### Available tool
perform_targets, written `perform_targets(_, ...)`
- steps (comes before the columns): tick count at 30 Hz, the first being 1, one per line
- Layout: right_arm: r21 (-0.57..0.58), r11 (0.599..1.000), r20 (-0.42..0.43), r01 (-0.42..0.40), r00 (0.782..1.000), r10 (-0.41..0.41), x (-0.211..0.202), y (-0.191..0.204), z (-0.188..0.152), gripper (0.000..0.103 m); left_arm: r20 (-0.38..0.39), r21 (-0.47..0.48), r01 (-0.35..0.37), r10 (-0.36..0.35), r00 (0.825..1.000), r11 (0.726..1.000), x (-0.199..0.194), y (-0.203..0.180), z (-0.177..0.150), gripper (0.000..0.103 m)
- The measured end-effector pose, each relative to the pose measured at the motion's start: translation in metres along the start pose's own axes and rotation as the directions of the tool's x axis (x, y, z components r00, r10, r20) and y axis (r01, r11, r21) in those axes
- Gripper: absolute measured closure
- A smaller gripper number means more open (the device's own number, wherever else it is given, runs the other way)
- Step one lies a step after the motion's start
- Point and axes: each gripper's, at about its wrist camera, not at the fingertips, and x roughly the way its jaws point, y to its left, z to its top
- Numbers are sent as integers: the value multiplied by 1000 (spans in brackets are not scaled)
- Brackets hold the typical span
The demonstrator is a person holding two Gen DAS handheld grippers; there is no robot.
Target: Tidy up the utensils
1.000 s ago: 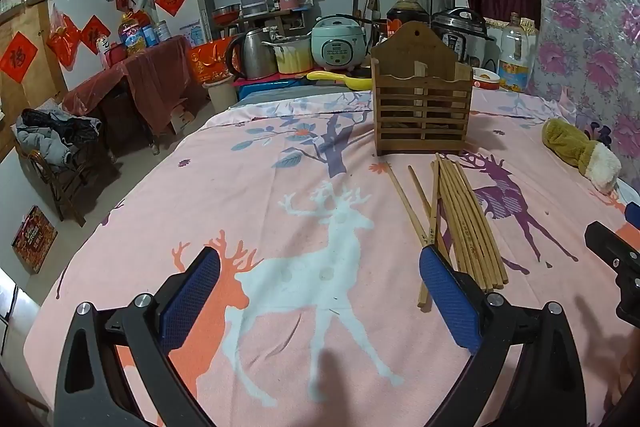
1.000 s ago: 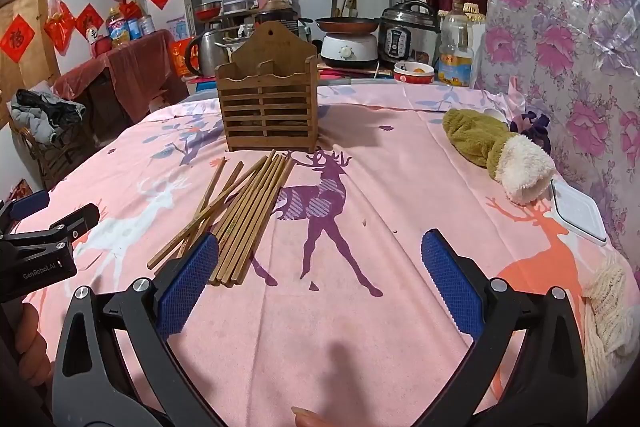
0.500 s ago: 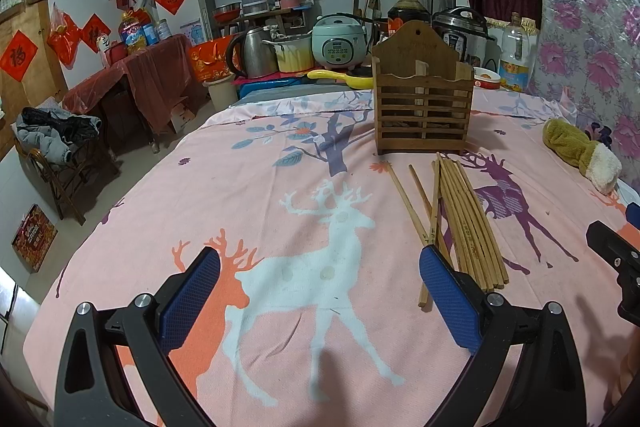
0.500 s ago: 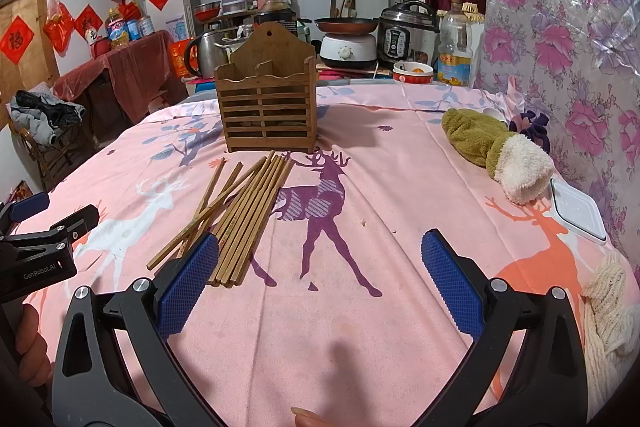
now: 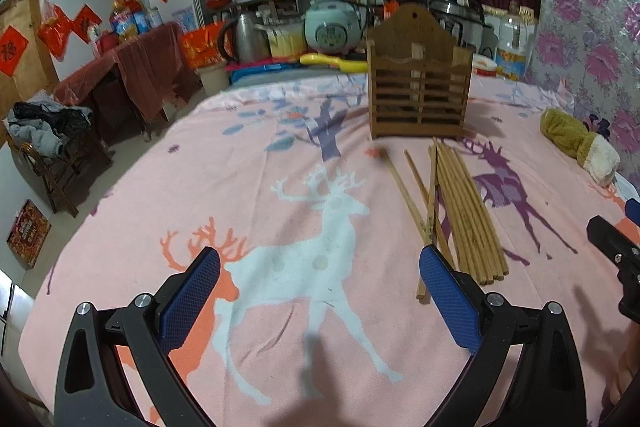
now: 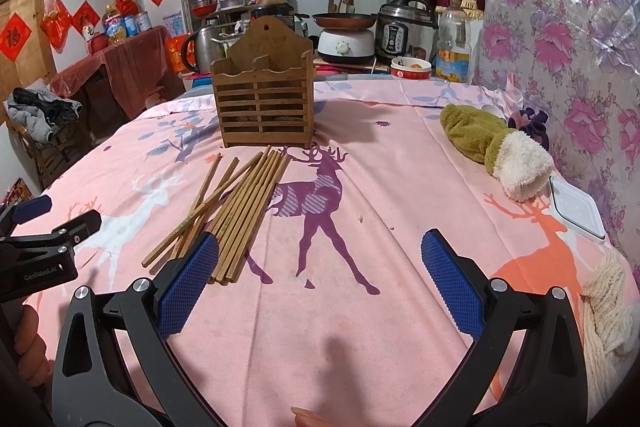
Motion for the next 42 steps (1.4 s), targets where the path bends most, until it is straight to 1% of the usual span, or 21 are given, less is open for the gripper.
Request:
perform_targets(2,8,1000,-15,7,1000,-7,5,-3,0,5,-27,-7,6,-6,1000,1000,6,1,1,6)
perform_targets(6,27,1000,-44,14,999,-13,14,-13,2,5,-100,-33,42,-45,994,999,21,7,1,6)
perform_targets(9,59,998,-113,-12,993,18,33,-22,8,5,-153,-22,59,-62,986,998,33,5,1,6)
perform_targets(12,79,997,-219,-21,975,38,63,-30,15,5,-187,9,63,-61,981,998,42,0,7,6)
perform_targets(14,112,993,-296,-40,952,72,87,-34,21,5,-190,22,67,-61,980,998,44,-3,15,6)
perform_targets(15,129,991,-314,-45,946,83,94,-35,22,5,-187,27,81,-74,980,996,45,-6,21,6)
perform_targets(17,178,984,-328,-34,940,92,109,-41,24,5,-191,43,131,-121,974,990,45,-17,29,6)
perform_targets(20,178,984,-335,-7,940,67,120,-44,17,5,-204,75,186,-168,964,980,48,-32,29,6)
perform_targets(21,157,988,-355,-3,933,60,124,-45,13,5,-212,99,193,-169,963,976,49,-38,24,6)
perform_targets(22,124,992,-346,-9,937,52,122,-43,11,6,-217,121,186,-157,963,975,50,-41,21,6)
perform_targets(24,85,996,-353,13,935,18,122,-40,9,5,-214,137,170,-138,967,976,51,-39,16,6)
perform_targets(25,83,997,-364,12,931,19,123,-40,9,5,-214,131,173,-142,966,976,50,-35,15,6)
perform_targets(27,68,998,-369,16,929,10,124,-39,10,5,-229,98,199,-173,958,975,52,-28,13,6)
perform_targets(30,43,999,-365,23,931,-6,122,-37,9,5,-264,59,239,-216,940,969,57,-21,11,7)
perform_targets(34,15,999,-370,34,928,-26,127,-36,10,5,-320,39,280,-253,913,959,65,-23,6,19)
perform_targets(35,18,999,-370,32,929,-23,127,-36,10,5,-331,38,282,-254,909,959,68,-24,4,25)
perform_targets(36,17,999,-369,33,929,-24,127,-34,10,5,-333,45,272,-242,911,961,69,-25,4,30)
perform_targets(37,14,999,-370,35,929,-28,127,-34,9,5,-326,59,255,-223,919,965,69,-26,4,37)
perform_targets(38,11,999,-370,37,928,-30,127,-33,9,5,-325,62,253,-220,920,965,69,-27,4,40)
perform_targets(40,14,999,-370,35,929,-27,127,-34,9,5,-318,73,250,-215,923,965,67,-28,5,53)
perform_targets(42,15,999,-370,35,929,-27,127,-34,9,5,-312,76,253,-218,925,965,64,-28,6,79)
